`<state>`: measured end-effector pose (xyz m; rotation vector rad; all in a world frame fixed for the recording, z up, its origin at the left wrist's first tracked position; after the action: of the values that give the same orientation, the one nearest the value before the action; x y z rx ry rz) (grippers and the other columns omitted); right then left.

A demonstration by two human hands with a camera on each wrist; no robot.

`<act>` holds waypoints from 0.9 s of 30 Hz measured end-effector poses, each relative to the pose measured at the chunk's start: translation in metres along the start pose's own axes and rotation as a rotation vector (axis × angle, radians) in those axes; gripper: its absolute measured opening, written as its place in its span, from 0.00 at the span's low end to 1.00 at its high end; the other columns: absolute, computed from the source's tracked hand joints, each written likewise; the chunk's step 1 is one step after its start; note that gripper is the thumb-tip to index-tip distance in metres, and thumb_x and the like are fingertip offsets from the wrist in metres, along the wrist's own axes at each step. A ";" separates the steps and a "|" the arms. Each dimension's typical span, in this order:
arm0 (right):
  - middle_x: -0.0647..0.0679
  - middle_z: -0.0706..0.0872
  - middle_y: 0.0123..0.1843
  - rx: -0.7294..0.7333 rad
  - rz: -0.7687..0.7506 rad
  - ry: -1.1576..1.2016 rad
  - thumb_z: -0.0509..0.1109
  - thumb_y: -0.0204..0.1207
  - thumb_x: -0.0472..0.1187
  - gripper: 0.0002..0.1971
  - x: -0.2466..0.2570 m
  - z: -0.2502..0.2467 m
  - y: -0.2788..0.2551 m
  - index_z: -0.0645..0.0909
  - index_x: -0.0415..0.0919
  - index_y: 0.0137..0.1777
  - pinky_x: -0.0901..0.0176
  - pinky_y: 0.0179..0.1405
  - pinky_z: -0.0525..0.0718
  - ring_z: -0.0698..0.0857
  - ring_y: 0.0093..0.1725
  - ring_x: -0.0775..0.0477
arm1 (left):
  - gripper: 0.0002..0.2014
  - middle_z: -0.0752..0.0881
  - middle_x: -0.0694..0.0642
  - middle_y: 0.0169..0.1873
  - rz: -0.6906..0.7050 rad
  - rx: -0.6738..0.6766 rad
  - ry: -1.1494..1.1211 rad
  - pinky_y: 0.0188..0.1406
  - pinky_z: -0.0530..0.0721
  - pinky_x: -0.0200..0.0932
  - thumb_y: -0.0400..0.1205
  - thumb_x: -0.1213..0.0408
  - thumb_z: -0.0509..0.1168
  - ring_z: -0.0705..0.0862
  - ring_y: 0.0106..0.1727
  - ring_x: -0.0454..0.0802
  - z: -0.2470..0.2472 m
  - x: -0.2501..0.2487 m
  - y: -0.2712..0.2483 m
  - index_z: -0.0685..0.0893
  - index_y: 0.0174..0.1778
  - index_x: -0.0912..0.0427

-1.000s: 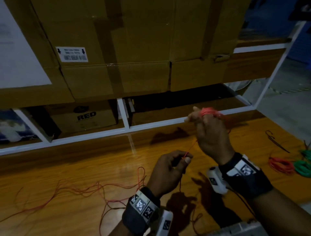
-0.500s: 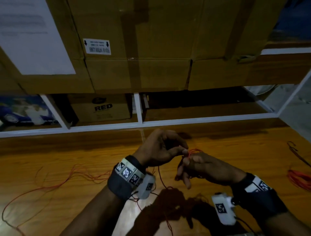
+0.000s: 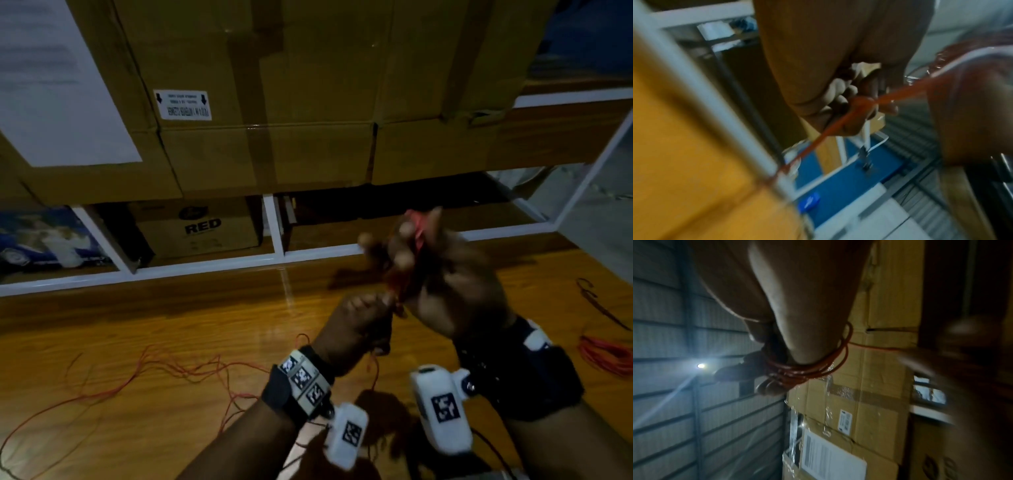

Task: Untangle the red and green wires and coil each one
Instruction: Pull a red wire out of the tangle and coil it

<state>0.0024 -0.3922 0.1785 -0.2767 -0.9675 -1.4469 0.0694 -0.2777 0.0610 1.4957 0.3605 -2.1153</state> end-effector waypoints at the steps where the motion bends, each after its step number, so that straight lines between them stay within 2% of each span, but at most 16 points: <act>1: 0.43 0.92 0.46 -0.100 -0.085 0.005 0.59 0.86 0.53 0.20 0.009 -0.002 0.004 0.86 0.39 0.53 0.48 0.64 0.88 0.87 0.67 0.42 | 0.18 0.67 0.52 0.23 -0.047 -0.008 -0.031 0.26 0.69 0.39 0.75 0.44 0.78 0.66 0.23 0.48 0.003 0.012 -0.005 0.87 0.37 0.56; 4: 0.42 0.93 0.49 -0.455 -0.321 -0.198 0.52 0.91 0.51 0.20 0.030 -0.020 0.014 0.80 0.38 0.55 0.50 0.69 0.85 0.87 0.69 0.40 | 0.19 0.69 0.54 0.23 -0.121 -0.067 -0.028 0.27 0.78 0.42 0.79 0.47 0.76 0.69 0.23 0.49 0.005 0.031 -0.021 0.87 0.44 0.62; 6: 0.42 0.94 0.50 -0.607 -0.352 -0.571 0.49 0.93 0.50 0.20 0.031 -0.042 0.013 0.80 0.39 0.57 0.46 0.71 0.82 0.88 0.67 0.43 | 0.15 0.74 0.56 0.23 -0.118 -0.130 0.085 0.32 0.86 0.45 0.82 0.52 0.76 0.74 0.25 0.51 -0.001 0.032 -0.027 0.89 0.44 0.63; 8: 0.46 0.94 0.49 -0.677 -0.329 -1.019 0.50 0.94 0.49 0.20 0.025 -0.059 0.007 0.83 0.42 0.55 0.47 0.68 0.81 0.90 0.62 0.50 | 0.13 0.83 0.57 0.28 -0.062 -0.196 0.284 0.39 0.88 0.49 0.84 0.57 0.74 0.82 0.33 0.54 -0.014 0.027 -0.029 0.91 0.43 0.64; 10: 0.51 0.93 0.47 -0.653 -0.324 -1.385 0.51 0.94 0.47 0.20 0.015 -0.066 -0.001 0.84 0.42 0.54 0.57 0.62 0.82 0.89 0.56 0.62 | 0.10 0.90 0.52 0.36 -0.002 -0.241 0.435 0.48 0.86 0.47 0.86 0.60 0.72 0.88 0.43 0.51 -0.028 0.018 -0.029 0.92 0.41 0.59; 11: 0.52 0.92 0.47 -0.621 -0.302 -1.513 0.50 0.93 0.47 0.21 0.009 -0.068 -0.004 0.84 0.41 0.53 0.66 0.57 0.81 0.87 0.51 0.68 | 0.09 0.90 0.51 0.38 -0.005 -0.256 0.425 0.52 0.86 0.48 0.85 0.61 0.72 0.89 0.47 0.51 -0.033 0.012 -0.030 0.92 0.40 0.56; 12: 0.52 0.90 0.45 -0.591 -0.247 -1.631 0.49 0.91 0.50 0.23 0.002 -0.070 -0.007 0.84 0.42 0.52 0.71 0.47 0.81 0.86 0.43 0.69 | 0.08 0.90 0.53 0.39 -0.018 -0.270 0.358 0.56 0.86 0.51 0.85 0.62 0.72 0.89 0.50 0.54 -0.036 0.007 -0.031 0.91 0.40 0.55; 13: 0.51 0.87 0.42 -0.566 -0.176 -1.746 0.48 0.89 0.55 0.25 -0.005 -0.073 -0.009 0.84 0.43 0.50 0.69 0.36 0.79 0.84 0.35 0.64 | 0.06 0.90 0.57 0.41 -0.030 -0.288 0.254 0.60 0.87 0.54 0.84 0.64 0.71 0.89 0.53 0.59 -0.036 0.002 -0.033 0.90 0.42 0.58; 14: 0.50 0.84 0.38 -0.527 -0.110 -1.846 0.47 0.87 0.58 0.26 -0.011 -0.077 -0.009 0.84 0.44 0.48 0.61 0.29 0.78 0.80 0.29 0.58 | 0.04 0.90 0.62 0.44 -0.046 -0.293 0.091 0.62 0.87 0.56 0.84 0.67 0.70 0.89 0.55 0.63 -0.036 -0.004 -0.034 0.88 0.47 0.63; 16: 0.53 0.83 0.35 -0.432 0.012 -1.972 0.53 0.89 0.55 0.22 -0.020 -0.083 -0.010 0.83 0.45 0.45 0.50 0.27 0.80 0.79 0.26 0.51 | 0.10 0.89 0.68 0.47 -0.117 -0.270 -0.253 0.56 0.89 0.58 0.85 0.73 0.67 0.89 0.50 0.64 -0.033 -0.015 -0.038 0.81 0.62 0.68; 17: 0.57 0.83 0.36 -0.399 0.095 -1.990 0.57 0.90 0.51 0.18 -0.022 -0.086 -0.011 0.82 0.46 0.43 0.47 0.28 0.81 0.81 0.27 0.48 | 0.14 0.88 0.65 0.44 -0.152 -0.249 -0.327 0.47 0.89 0.54 0.86 0.73 0.65 0.88 0.42 0.59 -0.033 -0.021 -0.040 0.78 0.67 0.68; 19: 0.60 0.79 0.34 -0.352 0.227 -1.989 0.59 0.90 0.49 0.16 -0.023 -0.092 -0.015 0.76 0.48 0.40 0.43 0.30 0.83 0.83 0.29 0.44 | 0.15 0.81 0.56 0.35 -0.187 -0.233 -0.210 0.28 0.75 0.43 0.88 0.66 0.63 0.75 0.29 0.48 -0.039 -0.030 -0.043 0.80 0.70 0.67; 21: 0.53 0.82 0.32 -0.267 0.281 -1.955 0.56 0.90 0.54 0.20 -0.023 -0.098 -0.021 0.76 0.48 0.38 0.41 0.35 0.84 0.85 0.32 0.44 | 0.16 0.75 0.50 0.31 -0.164 -0.221 0.088 0.25 0.63 0.41 0.89 0.59 0.65 0.66 0.26 0.45 -0.046 -0.038 -0.046 0.84 0.64 0.69; 22: 0.51 0.85 0.33 -0.206 0.298 -1.893 0.54 0.90 0.57 0.23 -0.025 -0.101 -0.025 0.78 0.48 0.36 0.44 0.39 0.84 0.86 0.35 0.48 | 0.16 0.75 0.49 0.30 -0.135 -0.212 0.278 0.25 0.63 0.42 0.87 0.58 0.68 0.66 0.26 0.45 -0.047 -0.043 -0.046 0.86 0.59 0.69; 24: 0.51 0.89 0.35 -0.066 0.439 -1.687 0.53 0.90 0.61 0.28 -0.034 -0.098 -0.032 0.83 0.53 0.33 0.50 0.49 0.84 0.87 0.38 0.56 | 0.13 0.81 0.51 0.28 -0.057 -0.176 0.711 0.25 0.70 0.43 0.86 0.54 0.70 0.73 0.26 0.45 -0.045 -0.053 -0.042 0.90 0.50 0.62; 27: 0.47 0.88 0.33 0.053 0.714 -1.157 0.49 0.89 0.65 0.33 -0.054 -0.074 -0.039 0.87 0.48 0.38 0.52 0.45 0.82 0.86 0.35 0.50 | 0.14 0.87 0.46 0.33 0.002 -0.145 1.191 0.33 0.82 0.47 0.87 0.47 0.66 0.82 0.33 0.38 -0.036 -0.071 -0.032 0.91 0.46 0.52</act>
<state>0.0045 -0.4117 0.0814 -1.3598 -1.5739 -0.5061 0.0985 -0.2149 0.1123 2.4776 0.8721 -0.9215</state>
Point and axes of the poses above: each hand's wrist, its own y-axis towards the middle knuckle, its own z-axis out of the palm, x = y × z, the point moved 1 cm from there along y, towards the middle knuckle
